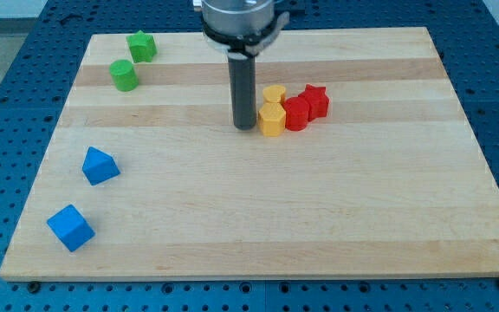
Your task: Slide the green star along with green circle slightly down
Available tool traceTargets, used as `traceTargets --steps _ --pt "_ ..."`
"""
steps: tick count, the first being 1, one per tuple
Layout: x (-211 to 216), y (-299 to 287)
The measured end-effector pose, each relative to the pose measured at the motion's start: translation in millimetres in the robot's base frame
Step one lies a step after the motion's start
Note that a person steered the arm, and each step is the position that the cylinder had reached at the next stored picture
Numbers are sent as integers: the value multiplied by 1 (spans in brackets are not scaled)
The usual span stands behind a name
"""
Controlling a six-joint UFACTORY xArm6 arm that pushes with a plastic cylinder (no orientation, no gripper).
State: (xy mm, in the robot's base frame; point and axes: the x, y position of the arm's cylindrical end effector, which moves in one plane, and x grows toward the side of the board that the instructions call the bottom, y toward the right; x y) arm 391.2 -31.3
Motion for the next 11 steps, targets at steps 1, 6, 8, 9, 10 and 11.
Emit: traceTargets --steps 1,6,8,9,10,11 --pt "-47 -30" --pt "-199 -99" --pt "-200 -156" --pt "-199 -180" --pt "-178 -188" --pt "-163 -188"
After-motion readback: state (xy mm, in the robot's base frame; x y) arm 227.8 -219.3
